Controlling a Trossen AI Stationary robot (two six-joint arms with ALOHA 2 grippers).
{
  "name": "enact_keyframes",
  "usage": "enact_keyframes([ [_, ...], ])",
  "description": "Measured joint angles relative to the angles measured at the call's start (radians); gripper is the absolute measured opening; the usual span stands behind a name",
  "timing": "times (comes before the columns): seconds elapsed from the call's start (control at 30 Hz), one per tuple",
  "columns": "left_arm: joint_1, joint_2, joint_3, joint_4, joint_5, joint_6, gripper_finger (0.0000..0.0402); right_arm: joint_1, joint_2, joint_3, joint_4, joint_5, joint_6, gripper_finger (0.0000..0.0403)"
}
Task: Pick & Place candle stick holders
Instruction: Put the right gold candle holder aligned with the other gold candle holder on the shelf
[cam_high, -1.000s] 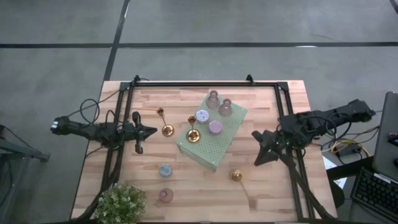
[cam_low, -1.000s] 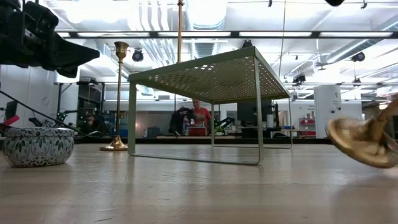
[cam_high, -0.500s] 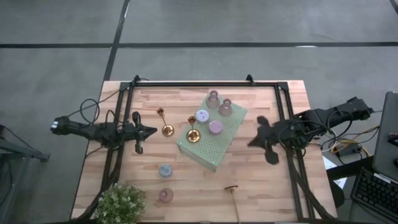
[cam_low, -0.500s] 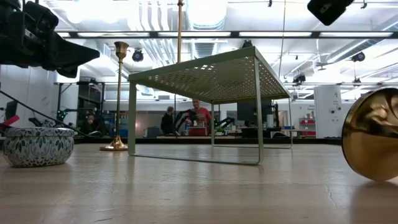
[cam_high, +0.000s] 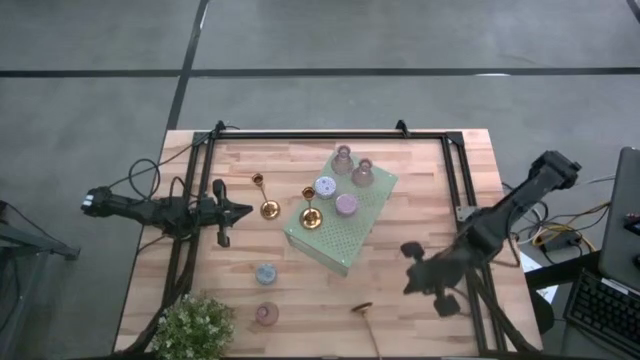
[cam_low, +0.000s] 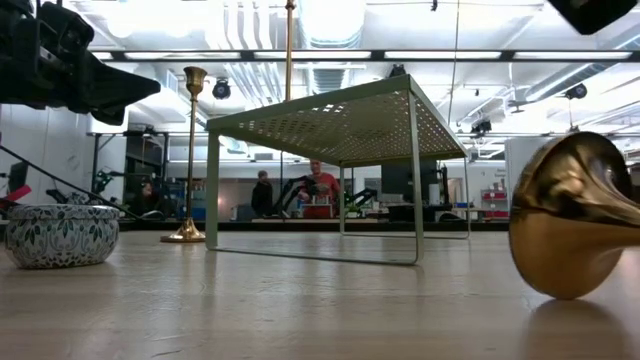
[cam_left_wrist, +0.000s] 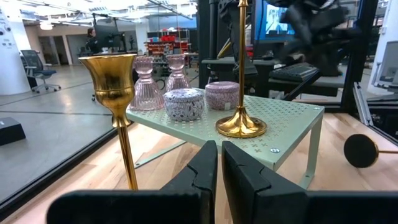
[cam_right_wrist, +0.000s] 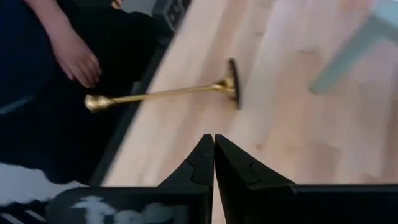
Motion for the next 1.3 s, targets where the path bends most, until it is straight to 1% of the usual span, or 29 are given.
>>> enact_keyframes([
  [0.1, 0.000, 0.000, 0.000, 0.000, 0.000, 0.000, 0.0028, 0.025, 0.074, 0.032, 0.021, -0.019, 0.064, 0.0008],
  [0.17, 0.000, 0.000, 0.000, 0.000, 0.000, 0.000, 0.0028, 0.040, 0.139, 0.051, 0.033, -0.019, 0.071, 0.0008],
  [0.23, 0.000, 0.000, 0.000, 0.000, 0.000, 0.000, 0.0028, 0.048, 0.206, 0.056, 0.097, -0.026, 0.070, 0.0010],
  [0.33, 0.000, 0.000, 0.000, 0.000, 0.000, 0.000, 0.0028, 0.042, 0.305, 0.061, 0.287, -0.138, 0.042, 0.0017],
  [0.4, 0.000, 0.000, 0.000, 0.000, 0.000, 0.000, 0.0028, 0.019, 0.373, 0.061, 0.350, -0.186, 0.040, 0.0020],
  [0.47, 0.000, 0.000, 0.000, 0.000, 0.000, 0.000, 0.0028, -0.004, 0.429, 0.058, 0.368, -0.221, 0.025, 0.0018],
  [0.6, 0.000, 0.000, 0.000, 0.000, 0.000, 0.000, 0.0028, -0.045, 0.525, 0.061, 0.454, -0.166, 0.019, 0.0019],
  [0.77, 0.000, 0.000, 0.000, 0.000, 0.000, 0.000, 0.0028, -0.103, 0.628, 0.059, 0.579, -0.172, -0.004, 0.0018],
  [0.93, 0.000, 0.000, 0.000, 0.000, 0.000, 0.000, 0.0028, -0.126, 0.700, 0.060, 0.792, -0.175, -0.003, 0.0017],
  [1.07, 0.000, 0.000, 0.000, 0.000, 0.000, 0.000, 0.0028, -0.146, 0.750, 0.066, 0.881, -0.213, 0.003, 0.0018],
  [1.13, 0.000, 0.000, 0.000, 0.000, 0.000, 0.000, 0.0028, -0.156, 0.788, 0.073, 0.924, -0.264, 0.010, 0.0018],
  [1.23, 0.000, 0.000, 0.000, 0.000, 0.000, 0.000, 0.0028, -0.181, 0.854, 0.129, 1.004, -0.445, 0.026, 0.0018],
  [1.3, 0.000, 0.000, 0.000, 0.000, 0.000, 0.000, 0.0028, -0.202, 0.901, 0.182, 1.008, -0.548, 0.036, 0.0018],
])
